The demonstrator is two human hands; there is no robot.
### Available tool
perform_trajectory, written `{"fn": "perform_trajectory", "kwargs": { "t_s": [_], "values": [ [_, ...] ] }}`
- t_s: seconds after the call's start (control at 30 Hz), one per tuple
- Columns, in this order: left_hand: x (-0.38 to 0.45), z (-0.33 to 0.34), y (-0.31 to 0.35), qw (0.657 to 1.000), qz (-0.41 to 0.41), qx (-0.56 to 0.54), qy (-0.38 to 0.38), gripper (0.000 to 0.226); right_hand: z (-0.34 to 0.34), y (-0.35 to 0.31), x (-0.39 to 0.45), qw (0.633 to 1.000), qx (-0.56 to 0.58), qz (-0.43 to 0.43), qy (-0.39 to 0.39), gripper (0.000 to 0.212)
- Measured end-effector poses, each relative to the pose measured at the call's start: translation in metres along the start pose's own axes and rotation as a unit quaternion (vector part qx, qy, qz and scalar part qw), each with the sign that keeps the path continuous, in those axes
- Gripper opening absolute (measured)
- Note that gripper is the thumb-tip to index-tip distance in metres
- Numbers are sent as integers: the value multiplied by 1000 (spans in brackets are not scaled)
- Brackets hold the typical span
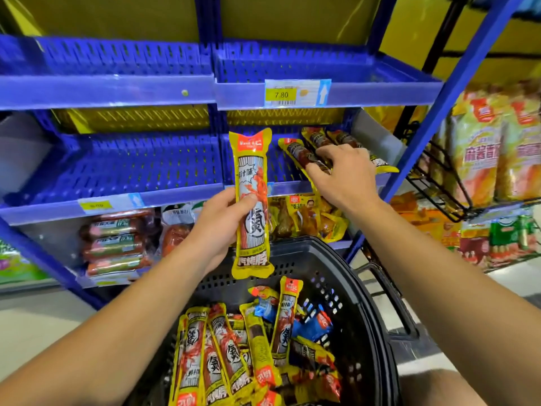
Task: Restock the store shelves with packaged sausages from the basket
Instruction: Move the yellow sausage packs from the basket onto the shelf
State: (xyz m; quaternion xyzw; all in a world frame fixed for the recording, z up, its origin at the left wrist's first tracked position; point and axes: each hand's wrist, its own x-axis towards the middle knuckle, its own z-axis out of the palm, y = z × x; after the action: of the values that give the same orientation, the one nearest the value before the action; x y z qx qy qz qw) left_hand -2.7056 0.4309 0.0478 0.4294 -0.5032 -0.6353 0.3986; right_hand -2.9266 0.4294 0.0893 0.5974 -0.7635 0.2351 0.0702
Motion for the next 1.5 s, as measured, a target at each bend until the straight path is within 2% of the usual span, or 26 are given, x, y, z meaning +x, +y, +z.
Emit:
{"fn": "perform_trajectory", "kwargs": {
  "t_s": [0.1,0.2,0.4,0.83,0.93,1.0,1.1,1.2,1.27,1.37,1.43,1.5],
  "values": [
    [0,-1,-3,1000,4,-6,-5,19,-4,22,-6,994,38,-96,-38,49],
    [-1,-1,-5,1000,1,-9,-9,19,-3,36,-4,988,8,-137,-76,46],
    [-1,-2,-3,1000,-4,-5,-20,19,15,27,7,989,-46,-111,-84,53],
    [0,-2,-3,1000,-13,7,-16,21,19,19,12,993,-53,-84,-70,55],
    [-5,1,-4,999,-8,27,-21,19,6,9,-4,992,81,-92,29,52],
    [-10,4,-6,998,6,50,-28,18,-1,-3,-21,972,215,-76,50,51],
    [-19,16,-7,993,39,99,-50,16,-8,-18,-34,925,377,-25,-26,57],
    [-25,26,-9,988,67,121,-73,17,-10,-23,-35,870,483,41,-94,55],
    [-29,28,-10,987,73,125,-70,24,-11,-22,-35,843,528,65,-76,48],
    [-36,26,-14,979,89,173,-64,37,-15,-19,-26,826,554,104,-21,42],
    [-40,23,-16,972,99,205,-58,38,-16,-16,-19,829,546,121,-10,44],
    [-39,20,-17,969,101,221,-39,38,-14,-14,-12,859,501,108,-12,49]
  ]
}}
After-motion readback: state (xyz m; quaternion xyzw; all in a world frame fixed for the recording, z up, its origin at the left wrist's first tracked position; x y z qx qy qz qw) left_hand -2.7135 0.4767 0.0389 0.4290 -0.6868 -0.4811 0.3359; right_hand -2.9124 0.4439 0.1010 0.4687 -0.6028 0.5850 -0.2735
